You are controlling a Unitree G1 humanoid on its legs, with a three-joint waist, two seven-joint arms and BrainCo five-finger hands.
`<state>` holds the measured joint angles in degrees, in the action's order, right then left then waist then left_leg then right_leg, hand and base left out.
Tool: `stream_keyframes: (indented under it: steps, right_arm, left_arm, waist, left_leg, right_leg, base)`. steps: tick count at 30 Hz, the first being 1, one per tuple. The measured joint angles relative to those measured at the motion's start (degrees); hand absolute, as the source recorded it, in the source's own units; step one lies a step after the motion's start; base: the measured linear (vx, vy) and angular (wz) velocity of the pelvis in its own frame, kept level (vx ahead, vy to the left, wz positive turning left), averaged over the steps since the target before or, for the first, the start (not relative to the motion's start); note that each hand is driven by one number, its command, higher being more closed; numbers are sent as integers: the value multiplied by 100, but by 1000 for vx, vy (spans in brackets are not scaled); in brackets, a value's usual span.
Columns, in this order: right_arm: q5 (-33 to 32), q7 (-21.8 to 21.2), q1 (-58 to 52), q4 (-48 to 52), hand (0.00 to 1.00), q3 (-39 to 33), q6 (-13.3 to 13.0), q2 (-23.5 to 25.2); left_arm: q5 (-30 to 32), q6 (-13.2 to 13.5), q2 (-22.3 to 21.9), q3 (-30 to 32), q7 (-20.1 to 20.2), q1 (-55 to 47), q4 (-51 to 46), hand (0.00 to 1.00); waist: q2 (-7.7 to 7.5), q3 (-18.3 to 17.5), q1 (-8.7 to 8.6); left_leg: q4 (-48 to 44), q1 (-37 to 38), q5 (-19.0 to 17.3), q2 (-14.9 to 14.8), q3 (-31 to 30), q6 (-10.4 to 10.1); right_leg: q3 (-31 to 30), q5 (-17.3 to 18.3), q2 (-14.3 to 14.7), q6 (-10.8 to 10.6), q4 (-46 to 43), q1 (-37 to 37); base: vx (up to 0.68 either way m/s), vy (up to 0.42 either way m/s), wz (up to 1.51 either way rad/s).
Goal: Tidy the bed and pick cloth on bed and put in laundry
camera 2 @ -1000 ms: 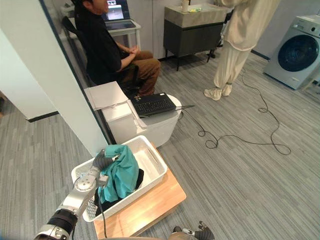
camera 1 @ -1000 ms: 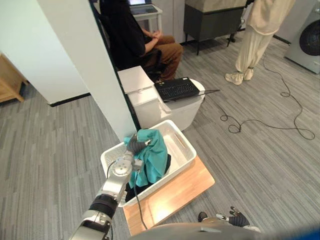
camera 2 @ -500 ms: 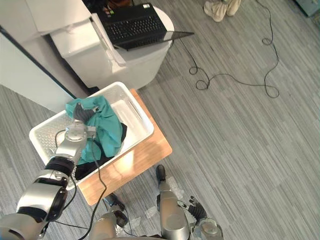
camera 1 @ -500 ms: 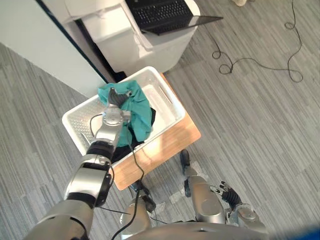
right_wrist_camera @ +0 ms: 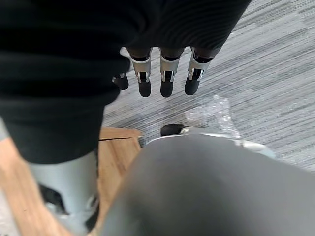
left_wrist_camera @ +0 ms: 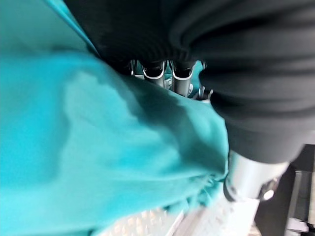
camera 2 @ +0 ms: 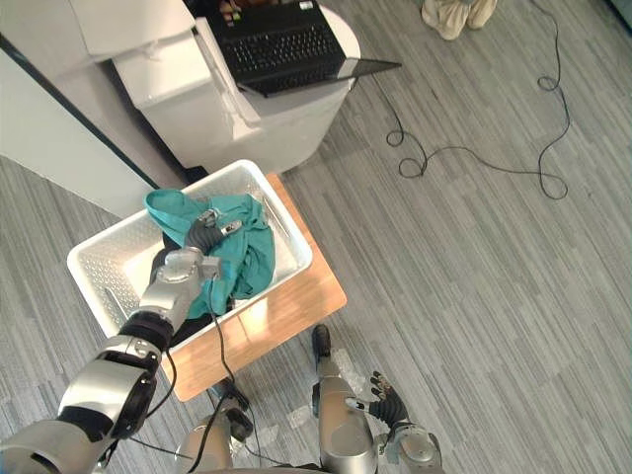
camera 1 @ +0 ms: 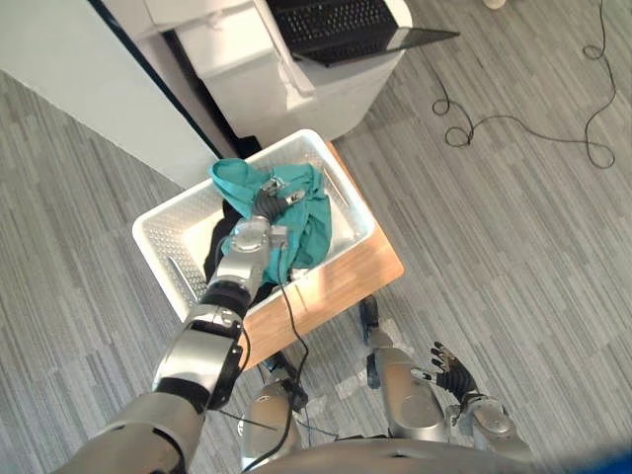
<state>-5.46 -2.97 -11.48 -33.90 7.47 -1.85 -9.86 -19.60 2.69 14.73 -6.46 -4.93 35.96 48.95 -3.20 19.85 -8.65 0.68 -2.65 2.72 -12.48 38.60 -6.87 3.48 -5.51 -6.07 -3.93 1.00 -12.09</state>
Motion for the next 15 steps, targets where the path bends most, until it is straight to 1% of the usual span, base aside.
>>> stream_keyframes:
  steps: [2, 3, 4, 5, 7, 8, 10, 12, 13, 15]
  right_arm:
    - [1, 33, 0, -129, 0, -11, 36, -52]
    - [8, 75, 0, -264, 0, -14, 78, -102]
    - [4, 105, -7, -420, 0, -26, 138, -154]
    - [11, 107, -12, -477, 0, -37, 175, -178]
    - [20, 115, -66, -710, 0, -110, 309, -227]
    - [27, 116, -101, -755, 0, -155, 333, -218]
    - [79, 123, -249, -835, 0, -224, 356, -204]
    - [188, 122, -281, -941, 0, -263, 359, -186]
    - [258, 120, -287, -1010, 0, -268, 360, -168]
    - [320, 116, -291, -1094, 0, -277, 360, -159]
  left_arm:
    - [-278, 43, 33, 77, 94, -311, -271, 0]
    - [-408, 79, 73, 152, 146, -548, -546, 0]
    - [-403, 141, 135, 243, 224, -836, -883, 0]
    - [-387, 187, 186, 248, 241, -979, -1070, 0]
    - [-225, 325, 374, 261, 250, -1503, -1867, 0]
    - [-152, 338, 425, 266, 254, -1623, -2072, 0]
    - [-103, 368, 496, 394, 267, -2022, -2677, 0]
    - [-99, 355, 520, 537, 273, -2317, -3042, 0]
    - [-100, 249, 527, 585, 307, -2495, -3238, 0]
    - [-109, 135, 528, 652, 325, -2750, -3450, 0]
  waist:
    - [124, -101, -25]
    - [212, -167, -34]
    - [338, -259, -54]
    - [402, -323, -80]
    - [578, -587, -96]
    - [602, -652, -97]
    - [634, -945, -38]
    - [623, -1108, -20]
    - [613, -1190, -16]
    - [601, -1300, 1]
  left_leg:
    - [19, 89, 0, 3, -103, 0]
    - [53, 177, 0, 4, -165, 0]
    - [138, 279, 2, 7, -228, -3]
    - [194, 320, 13, 18, -290, -17]
    - [480, 556, 132, 75, -413, -30]
    - [491, 592, 136, 76, -457, -30]
    - [495, 668, 120, 78, -498, -42]
    - [500, 749, 81, 99, -590, -75]
    - [514, 770, 64, 112, -626, -76]
    - [519, 774, 49, 138, -642, -74]
  right_leg:
    - [63, 35, 5, 31, 7, 121]
    - [101, 68, 17, 50, 7, 215]
    - [177, 106, 53, 27, 4, 321]
    - [220, 127, 60, 29, 1, 365]
    - [334, 240, 67, 33, -2, 575]
    - [361, 270, 66, 7, -1, 638]
    - [396, 319, 60, -34, 5, 746]
    - [488, 324, 28, -41, 39, 899]
    - [523, 323, 8, -46, 67, 959]
    - [525, 311, -16, -64, 110, 986]
  base:
    - [-62, -23, 10]
    - [-81, -39, 15]
    - [-68, -38, 19]
    - [-61, -28, 27]
    - [-43, -10, 29]
    - [-35, -7, 27]
    - [-7, -9, 16]
    - [9, -3, 20]
    - [0, 5, 20]
    - [7, 6, 6]
